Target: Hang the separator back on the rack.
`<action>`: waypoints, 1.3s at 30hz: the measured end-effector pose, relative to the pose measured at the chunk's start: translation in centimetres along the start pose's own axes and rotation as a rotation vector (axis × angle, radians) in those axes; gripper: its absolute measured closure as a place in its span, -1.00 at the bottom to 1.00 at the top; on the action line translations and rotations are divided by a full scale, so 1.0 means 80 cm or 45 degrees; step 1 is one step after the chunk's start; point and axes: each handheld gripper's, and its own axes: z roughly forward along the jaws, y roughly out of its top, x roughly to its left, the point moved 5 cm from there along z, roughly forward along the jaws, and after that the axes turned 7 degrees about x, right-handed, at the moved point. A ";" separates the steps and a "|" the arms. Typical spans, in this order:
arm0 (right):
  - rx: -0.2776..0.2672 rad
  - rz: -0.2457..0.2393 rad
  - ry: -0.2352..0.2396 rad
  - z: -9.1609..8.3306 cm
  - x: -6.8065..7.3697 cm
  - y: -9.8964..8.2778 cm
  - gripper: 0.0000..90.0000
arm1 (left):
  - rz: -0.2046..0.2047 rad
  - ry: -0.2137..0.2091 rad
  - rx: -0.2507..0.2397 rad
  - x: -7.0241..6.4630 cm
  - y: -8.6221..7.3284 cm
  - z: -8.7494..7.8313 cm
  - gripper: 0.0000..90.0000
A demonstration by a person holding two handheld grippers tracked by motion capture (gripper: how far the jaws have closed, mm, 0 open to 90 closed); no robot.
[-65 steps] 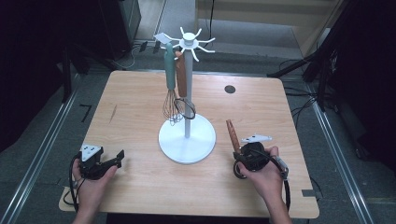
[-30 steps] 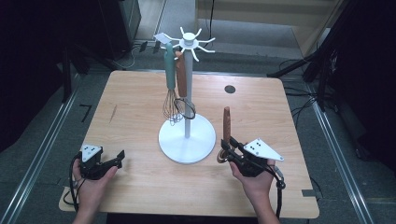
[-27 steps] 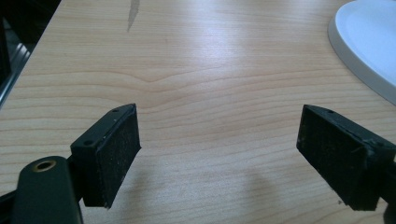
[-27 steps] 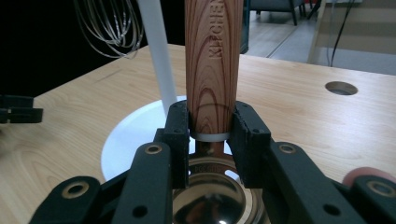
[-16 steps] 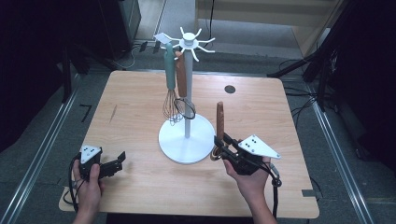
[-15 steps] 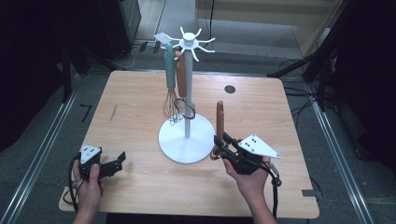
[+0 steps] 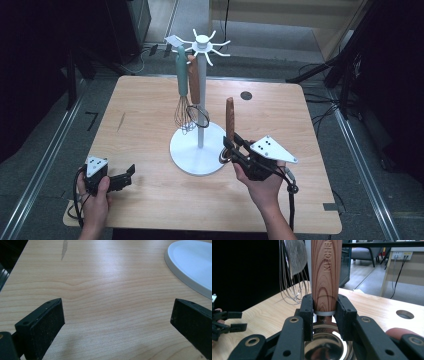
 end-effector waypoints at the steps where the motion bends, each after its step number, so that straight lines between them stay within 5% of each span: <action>1: -0.003 -0.004 0.002 0.000 0.001 0.002 0.59 | 0.002 0.005 -0.002 0.000 0.000 0.000 -1.00; 39: -0.129 -0.052 0.015 -0.002 0.027 0.064 0.59 | 0.011 0.007 0.005 -0.001 -0.001 0.001 -1.00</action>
